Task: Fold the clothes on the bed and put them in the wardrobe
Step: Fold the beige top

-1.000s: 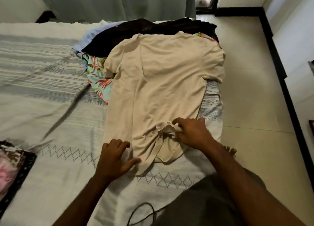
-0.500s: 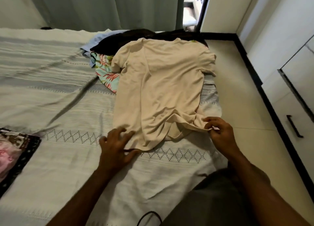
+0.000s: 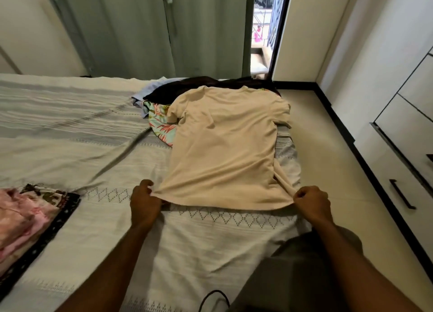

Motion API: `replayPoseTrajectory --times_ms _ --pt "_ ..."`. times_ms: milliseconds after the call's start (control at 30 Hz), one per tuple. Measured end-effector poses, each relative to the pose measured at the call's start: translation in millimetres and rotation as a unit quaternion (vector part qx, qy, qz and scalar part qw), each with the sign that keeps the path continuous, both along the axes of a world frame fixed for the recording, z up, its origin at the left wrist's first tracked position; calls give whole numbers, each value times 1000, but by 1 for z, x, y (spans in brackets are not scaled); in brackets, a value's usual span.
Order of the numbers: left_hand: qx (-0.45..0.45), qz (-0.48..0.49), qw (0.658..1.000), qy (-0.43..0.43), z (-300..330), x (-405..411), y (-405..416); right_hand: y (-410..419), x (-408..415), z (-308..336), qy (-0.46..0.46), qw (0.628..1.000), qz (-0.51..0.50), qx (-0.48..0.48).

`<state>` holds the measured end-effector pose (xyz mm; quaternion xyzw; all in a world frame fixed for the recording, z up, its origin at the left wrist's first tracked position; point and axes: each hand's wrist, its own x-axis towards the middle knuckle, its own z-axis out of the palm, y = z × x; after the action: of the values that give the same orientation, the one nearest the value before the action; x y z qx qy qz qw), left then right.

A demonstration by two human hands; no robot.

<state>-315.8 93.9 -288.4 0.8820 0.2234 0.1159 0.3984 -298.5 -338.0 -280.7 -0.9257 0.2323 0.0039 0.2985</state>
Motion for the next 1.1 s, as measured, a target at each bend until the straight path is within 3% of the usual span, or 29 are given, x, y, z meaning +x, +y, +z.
replayPoseTrajectory --times_ms 33,100,167,267,367,433,500,567,633,667,767,833,967,1033,1100 --pt "89 -40 995 -7 -1 -1 -1 3 4 1 7 1000 0 -15" --pt "253 -183 949 -36 -4 -4 -12 9 8 2 11 999 24 -22" --pt "311 -277 909 -22 -7 -3 -22 13 6 2 47 995 81 -42" --pt "272 -262 926 -3 -16 -1 -13 13 0 0 74 970 179 -146" --pt "237 -153 959 1 -20 -5 0 8 -1 -10 -48 914 334 -227" --pt "164 -110 980 23 -25 -11 8 9 -1 -12 -93 869 400 -275" --pt "54 -74 996 15 -27 -13 14 14 3 -12 -57 846 431 -308" --pt "-52 -59 997 -28 -17 -12 7 20 5 -9 -32 877 409 -251" --pt "-175 -81 979 -65 6 -11 -14 22 5 -8 -104 941 313 -75" --pt "-229 -86 967 -74 17 -11 -22 22 6 -8 -137 955 263 5" --pt "-317 -80 940 -96 30 -2 -22 23 7 0 -182 951 219 121" --pt "-308 -111 941 -89 29 4 -16 25 8 7 -184 943 245 132" --pt "-104 -77 992 -14 26 13 -21 20 13 2 -180 945 270 32" --pt "-36 -41 997 -50 26 17 -21 22 16 -2 -164 947 276 14" --pt "-31 -48 995 -85 21 23 -17 22 14 -2 -187 944 271 2"
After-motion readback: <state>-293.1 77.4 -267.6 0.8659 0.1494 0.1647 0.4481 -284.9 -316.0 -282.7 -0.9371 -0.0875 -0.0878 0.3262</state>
